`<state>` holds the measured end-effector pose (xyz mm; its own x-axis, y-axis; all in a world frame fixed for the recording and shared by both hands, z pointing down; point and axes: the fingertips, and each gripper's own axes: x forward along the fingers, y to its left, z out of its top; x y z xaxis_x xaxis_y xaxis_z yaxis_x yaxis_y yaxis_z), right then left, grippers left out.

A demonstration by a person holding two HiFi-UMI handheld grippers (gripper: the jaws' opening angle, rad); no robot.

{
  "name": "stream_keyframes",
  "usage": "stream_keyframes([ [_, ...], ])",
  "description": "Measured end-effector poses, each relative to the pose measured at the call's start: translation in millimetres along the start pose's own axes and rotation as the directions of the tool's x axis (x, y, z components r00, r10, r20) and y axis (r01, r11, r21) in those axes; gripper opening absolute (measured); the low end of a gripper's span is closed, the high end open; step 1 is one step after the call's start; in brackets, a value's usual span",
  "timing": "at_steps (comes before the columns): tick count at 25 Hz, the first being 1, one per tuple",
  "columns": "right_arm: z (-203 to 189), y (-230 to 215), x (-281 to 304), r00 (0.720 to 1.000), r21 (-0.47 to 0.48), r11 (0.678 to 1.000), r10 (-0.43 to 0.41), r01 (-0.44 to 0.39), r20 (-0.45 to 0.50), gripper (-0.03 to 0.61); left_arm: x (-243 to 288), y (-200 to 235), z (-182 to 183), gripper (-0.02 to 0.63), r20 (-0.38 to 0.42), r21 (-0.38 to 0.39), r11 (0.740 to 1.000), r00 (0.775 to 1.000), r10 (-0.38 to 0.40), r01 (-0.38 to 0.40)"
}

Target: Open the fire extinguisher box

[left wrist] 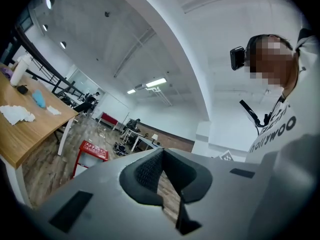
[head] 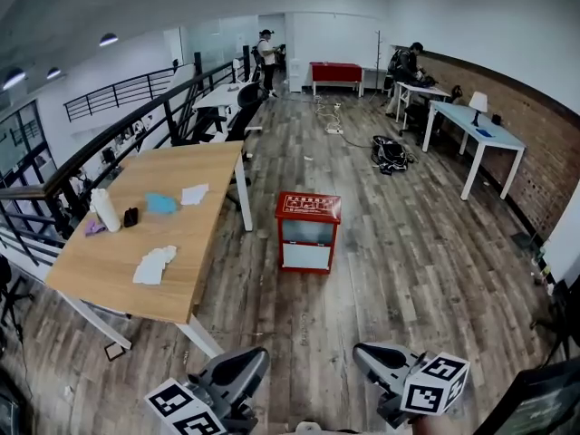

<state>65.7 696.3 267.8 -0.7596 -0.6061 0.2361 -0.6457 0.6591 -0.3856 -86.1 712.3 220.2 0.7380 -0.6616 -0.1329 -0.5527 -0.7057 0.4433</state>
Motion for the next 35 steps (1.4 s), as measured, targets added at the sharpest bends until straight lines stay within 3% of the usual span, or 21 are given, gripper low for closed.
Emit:
stream_keyframes([
  [6,9.9,-47.1,8.6,1.000,-0.001,1.000,-0.001,0.001,-0.006,0.009,40.8,28.7,-6.8,0.005,-0.013,0.052,0.998,1.000,0.024,-0.024],
  [15,36.1,-84.9,34.9,1.000,0.047,0.998,0.029,-0.030,0.003,0.009,105.2,73.8,4.2,0.006,-0.068,0.100,0.995,0.998,0.000,0.007],
  [27,83.0,-179.3,109.4,0.998,0.078,0.995,-0.056,0.056,-0.004,0.009,188.8,187.3,13.7,0.005,-0.146,0.055,0.998,0.989,0.003,0.005],
  [35,127.2,-231.5,192.1,0.992,0.070,0.990,-0.117,0.120,-0.047,0.009,253.0,274.5,53.1,0.005,-0.162,0.024,0.998,0.986,-0.049,0.054],
])
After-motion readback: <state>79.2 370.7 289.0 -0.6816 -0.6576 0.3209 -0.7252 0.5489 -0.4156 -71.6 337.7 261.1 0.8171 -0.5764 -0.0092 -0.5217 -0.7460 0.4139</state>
